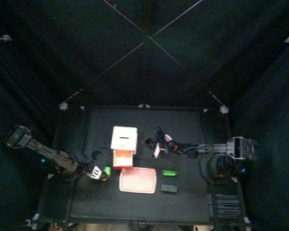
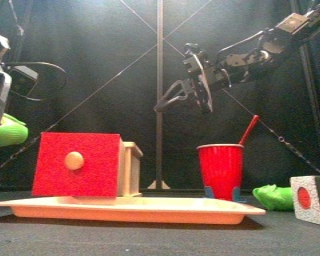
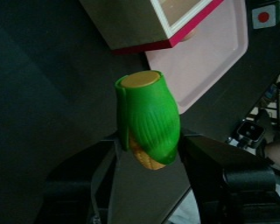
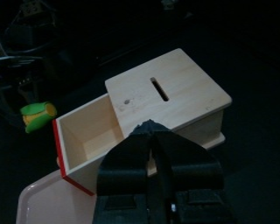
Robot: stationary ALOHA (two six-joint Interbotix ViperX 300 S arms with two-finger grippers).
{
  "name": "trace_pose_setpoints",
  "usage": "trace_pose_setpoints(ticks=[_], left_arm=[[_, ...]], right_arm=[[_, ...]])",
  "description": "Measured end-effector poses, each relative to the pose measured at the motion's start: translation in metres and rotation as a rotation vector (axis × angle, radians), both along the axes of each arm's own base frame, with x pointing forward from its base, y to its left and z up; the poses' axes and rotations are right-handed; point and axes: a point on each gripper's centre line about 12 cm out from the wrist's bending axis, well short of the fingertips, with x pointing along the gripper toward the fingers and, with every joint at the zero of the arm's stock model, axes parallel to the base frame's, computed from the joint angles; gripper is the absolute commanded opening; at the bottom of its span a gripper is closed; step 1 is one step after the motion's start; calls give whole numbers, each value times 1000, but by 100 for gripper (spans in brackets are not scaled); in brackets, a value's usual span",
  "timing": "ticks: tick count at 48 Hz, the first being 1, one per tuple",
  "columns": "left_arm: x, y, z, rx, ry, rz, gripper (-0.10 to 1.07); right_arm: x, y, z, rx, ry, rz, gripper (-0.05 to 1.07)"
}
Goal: Remove corn husk
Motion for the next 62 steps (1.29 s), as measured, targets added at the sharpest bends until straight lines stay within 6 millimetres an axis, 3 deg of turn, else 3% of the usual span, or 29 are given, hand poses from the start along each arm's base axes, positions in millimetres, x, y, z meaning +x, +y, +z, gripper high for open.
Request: trace_pose_setpoints(ticks=[12,25,49,55,62], left_arm=[[15,6,25,76,-135,-52,81],[28,44,58,350,-320,-79,81],[36,94,72,584,-464,-197,81],[35,102,73,614,-465,-211,81],[34,103,72,649,-459,-247,81]], right_arm=[[0,3,2,-6,-2,11,3],[8,16,12,-60,-38,69,3],[25,44,36,-61,-230,89,4],[32,45,36,-28,-288,50,12],[41,48,30,30,-309,3,35]])
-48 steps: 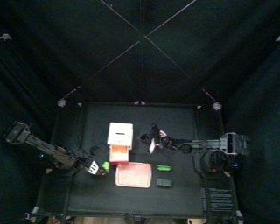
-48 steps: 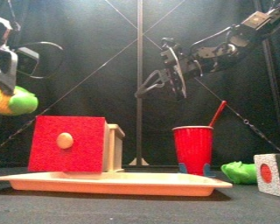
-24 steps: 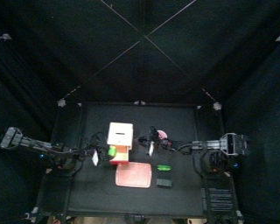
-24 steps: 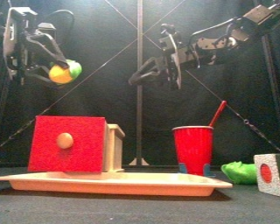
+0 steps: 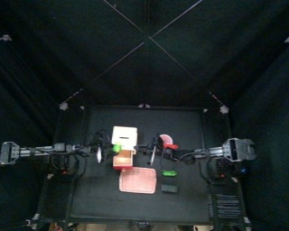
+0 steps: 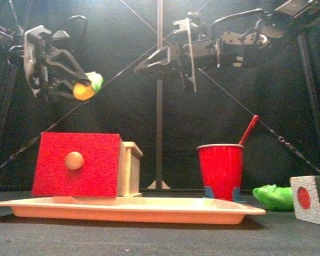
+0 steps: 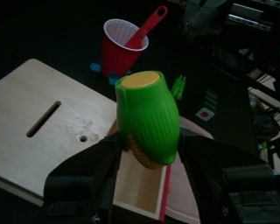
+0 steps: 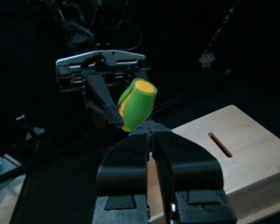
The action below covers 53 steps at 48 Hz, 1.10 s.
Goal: Remove corn husk
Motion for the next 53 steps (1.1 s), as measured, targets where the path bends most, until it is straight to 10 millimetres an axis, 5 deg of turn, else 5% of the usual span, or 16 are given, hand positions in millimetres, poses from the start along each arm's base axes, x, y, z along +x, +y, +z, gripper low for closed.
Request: trace_pose_setpoints(ticks=[9,21,53], left_arm=[[-1,-1,-2,36,13,-25,81],[-2,-8,-7,49,27,-53,81],[1,-22,-6,81,29,-82,81]], right_arm=[[12,6,-9,33,5,-5,65],[35,18,-8,40,-16,15,90],[63,16,-20,45,-14,7,93]])
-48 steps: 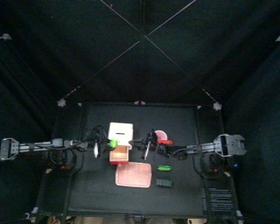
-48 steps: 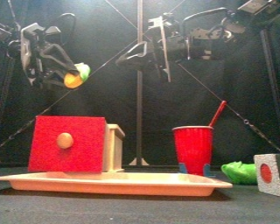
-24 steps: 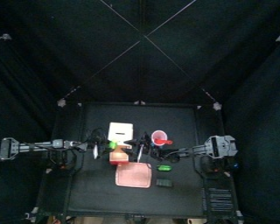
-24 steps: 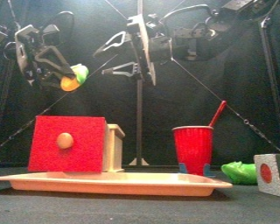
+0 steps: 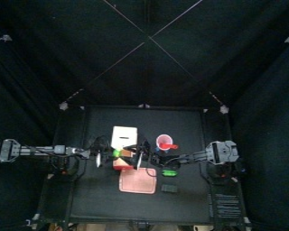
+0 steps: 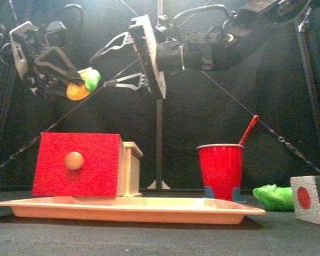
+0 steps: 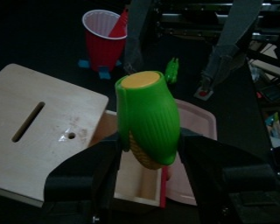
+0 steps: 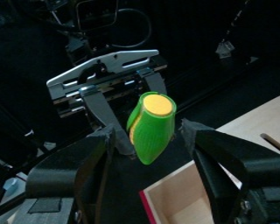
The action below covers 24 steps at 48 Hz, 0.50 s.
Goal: Remove corn husk
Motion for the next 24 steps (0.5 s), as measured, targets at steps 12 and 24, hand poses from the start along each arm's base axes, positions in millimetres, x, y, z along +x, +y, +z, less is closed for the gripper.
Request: trace_pose_setpoints(ticks=[12,24], left_arm=[[2,-4,1,3,0,-16,81],[2,-3,-1,6,7,-11,81]], right_arm=[[6,-1,-1,1,-4,-3,93],[10,0,-4,-5,0,3,84]])
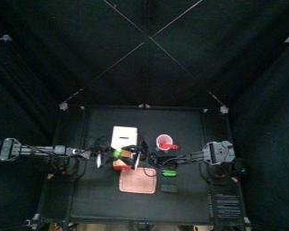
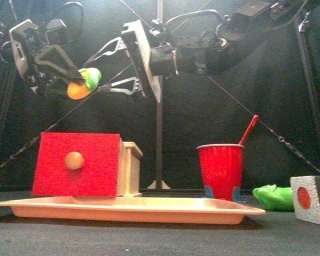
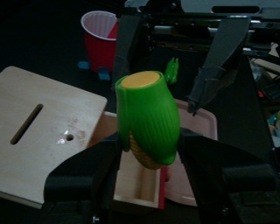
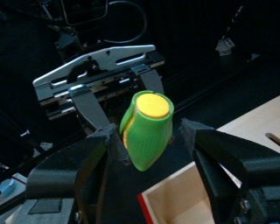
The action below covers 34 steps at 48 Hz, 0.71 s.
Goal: Remove corn husk
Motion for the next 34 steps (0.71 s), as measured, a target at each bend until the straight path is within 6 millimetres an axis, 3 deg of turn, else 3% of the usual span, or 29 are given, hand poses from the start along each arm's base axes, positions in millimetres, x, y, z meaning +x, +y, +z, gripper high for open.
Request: trace_pose_setpoints(ticks=[34], left_arm=[[0,2,1,7,-1,16,81]], right_arm=[[2,0,0,-7,9,10,54]])
